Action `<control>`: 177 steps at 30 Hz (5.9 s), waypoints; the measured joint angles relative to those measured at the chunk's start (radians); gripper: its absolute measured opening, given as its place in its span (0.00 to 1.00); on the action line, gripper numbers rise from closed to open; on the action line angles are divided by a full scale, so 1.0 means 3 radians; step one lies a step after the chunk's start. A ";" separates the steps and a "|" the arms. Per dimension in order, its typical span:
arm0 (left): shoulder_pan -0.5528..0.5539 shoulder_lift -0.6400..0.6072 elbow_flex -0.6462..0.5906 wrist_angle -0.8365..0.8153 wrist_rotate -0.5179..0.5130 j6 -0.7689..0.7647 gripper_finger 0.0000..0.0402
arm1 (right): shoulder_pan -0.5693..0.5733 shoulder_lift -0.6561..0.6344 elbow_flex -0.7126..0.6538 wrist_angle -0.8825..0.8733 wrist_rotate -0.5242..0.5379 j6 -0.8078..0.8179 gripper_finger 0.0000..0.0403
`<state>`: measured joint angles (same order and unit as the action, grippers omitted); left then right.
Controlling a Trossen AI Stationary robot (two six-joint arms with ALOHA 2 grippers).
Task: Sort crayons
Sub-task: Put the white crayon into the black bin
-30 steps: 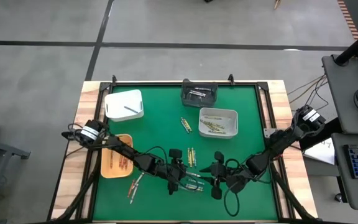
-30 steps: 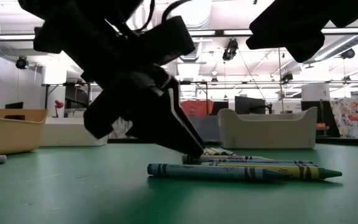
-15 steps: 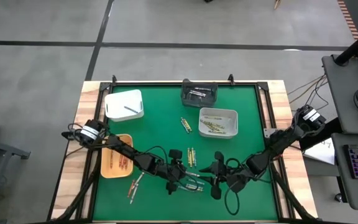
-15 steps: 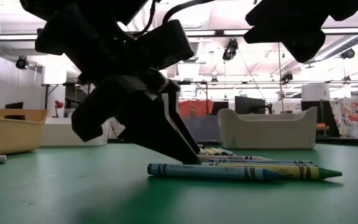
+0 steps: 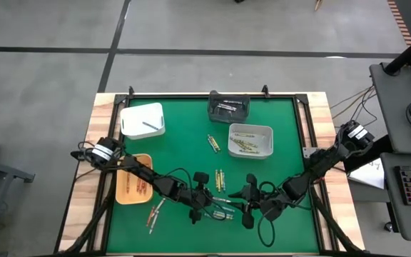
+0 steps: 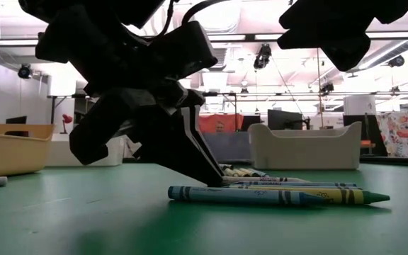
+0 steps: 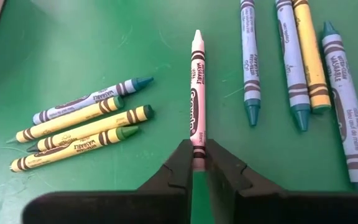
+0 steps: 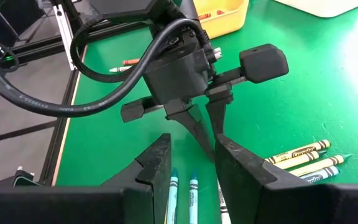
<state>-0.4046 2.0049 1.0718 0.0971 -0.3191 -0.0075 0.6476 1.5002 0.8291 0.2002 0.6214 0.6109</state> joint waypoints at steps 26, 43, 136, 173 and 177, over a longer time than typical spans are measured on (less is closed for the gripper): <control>-0.0283 -0.1474 -0.0262 -0.0268 -0.0625 0.0019 0.00 | 0.0280 -0.0241 -0.0004 -0.0016 0.0286 -0.1279 0.28; 0.0045 -0.2353 -0.1291 0.2412 -0.0655 0.0889 0.00 | -0.1123 -0.0798 -0.0004 0.1024 -0.1147 -0.2653 0.28; 0.0031 -0.2481 -0.2344 0.3554 -0.2114 -0.0420 0.46 | -0.4130 0.0572 0.1949 -0.1844 -0.2184 -0.1735 0.38; -0.0946 -0.0887 0.1816 -0.4424 0.0286 -0.4355 0.39 | -0.1609 -0.0033 0.1255 -0.2449 -0.1604 -0.0855 0.29; -0.1034 -0.0613 0.1904 -0.4435 0.0427 -0.4361 0.39 | -0.1546 -0.0033 0.1254 -0.2422 -0.1620 -0.0872 0.28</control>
<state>-0.7148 1.8209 1.6429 -1.2334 -0.1908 -1.3159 0.1837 1.4902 1.2054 -0.5265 0.1352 0.3492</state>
